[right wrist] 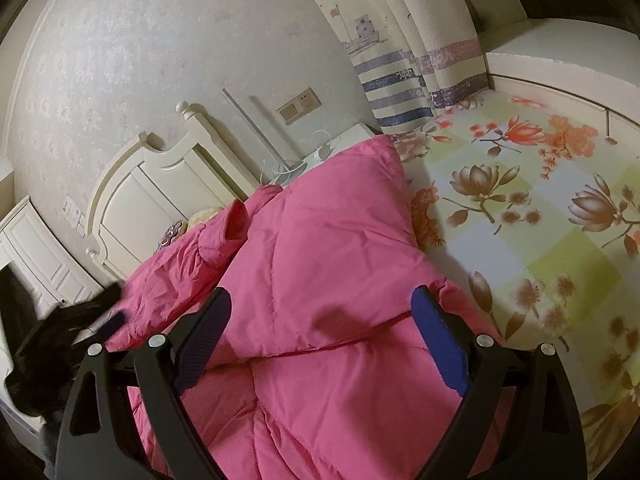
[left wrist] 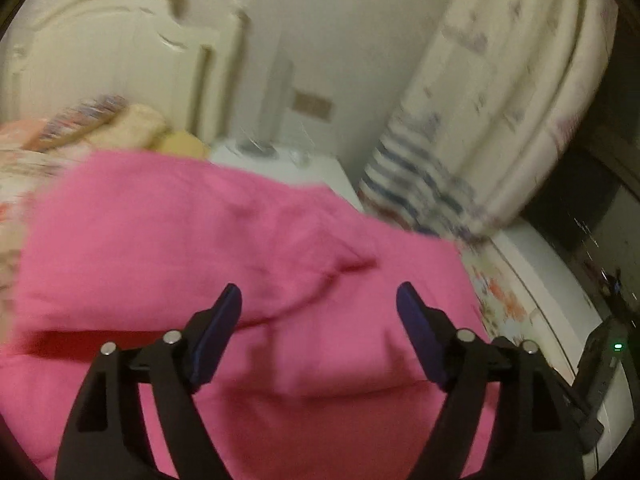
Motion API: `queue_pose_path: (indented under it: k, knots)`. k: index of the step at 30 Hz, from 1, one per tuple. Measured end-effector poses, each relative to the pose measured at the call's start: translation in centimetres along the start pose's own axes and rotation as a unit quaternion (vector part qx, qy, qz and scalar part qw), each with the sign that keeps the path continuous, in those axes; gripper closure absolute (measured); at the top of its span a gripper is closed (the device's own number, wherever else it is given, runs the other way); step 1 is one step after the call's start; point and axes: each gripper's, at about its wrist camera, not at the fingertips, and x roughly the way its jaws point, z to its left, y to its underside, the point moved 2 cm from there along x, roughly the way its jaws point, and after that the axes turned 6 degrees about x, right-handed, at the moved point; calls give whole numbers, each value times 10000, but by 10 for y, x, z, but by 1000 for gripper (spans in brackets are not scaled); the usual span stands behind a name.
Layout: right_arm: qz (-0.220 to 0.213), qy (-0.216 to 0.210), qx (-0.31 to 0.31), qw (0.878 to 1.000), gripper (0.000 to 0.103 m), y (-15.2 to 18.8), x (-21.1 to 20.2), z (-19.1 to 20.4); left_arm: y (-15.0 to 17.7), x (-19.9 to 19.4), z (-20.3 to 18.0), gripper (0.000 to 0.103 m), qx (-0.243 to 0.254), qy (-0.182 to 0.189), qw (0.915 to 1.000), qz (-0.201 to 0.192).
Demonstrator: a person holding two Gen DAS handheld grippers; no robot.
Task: Fold large clothes
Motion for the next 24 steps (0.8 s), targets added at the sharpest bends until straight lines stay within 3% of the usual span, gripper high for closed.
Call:
queue_pose_path:
  k: [2, 4, 7, 9, 12, 16, 18, 22, 24]
  knots:
    - [1, -7, -2, 10000, 15, 0, 0, 0, 1, -40, 34, 15, -98, -498, 9981, -339]
    - [-1, 4, -20, 10000, 15, 0, 0, 0, 15, -69, 70, 14, -98, -1102, 9930, -410]
    - [13, -8, -132, 9999, 15, 1, 0, 4, 33, -87, 117, 14, -79, -1919, 9812, -188]
    - [11, -6, -289, 9996, 15, 3, 0, 11, 44, -90, 142, 14, -80, -2201, 9754, 94]
    - [57, -113, -522, 9986, 15, 4, -2, 24, 58, -84, 163, 14, -225, -2228, 9738, 392]
    - [582, -785, -565, 9936, 15, 3, 2, 56, 68, -73, 162, 14, -185, -2286, 9722, 480]
    - [860, -863, -751, 9897, 15, 1, 11, 76, 72, -73, 160, 14, -149, -2398, 9698, 423]
    - [1279, -920, -950, 9829, 15, -5, 45, 108, 72, -99, 164, 14, -458, -2462, 9677, -272]
    - [1397, -908, -877, 9821, 15, -9, 66, 115, 73, -124, 178, 12, -925, -2490, 9605, -826]
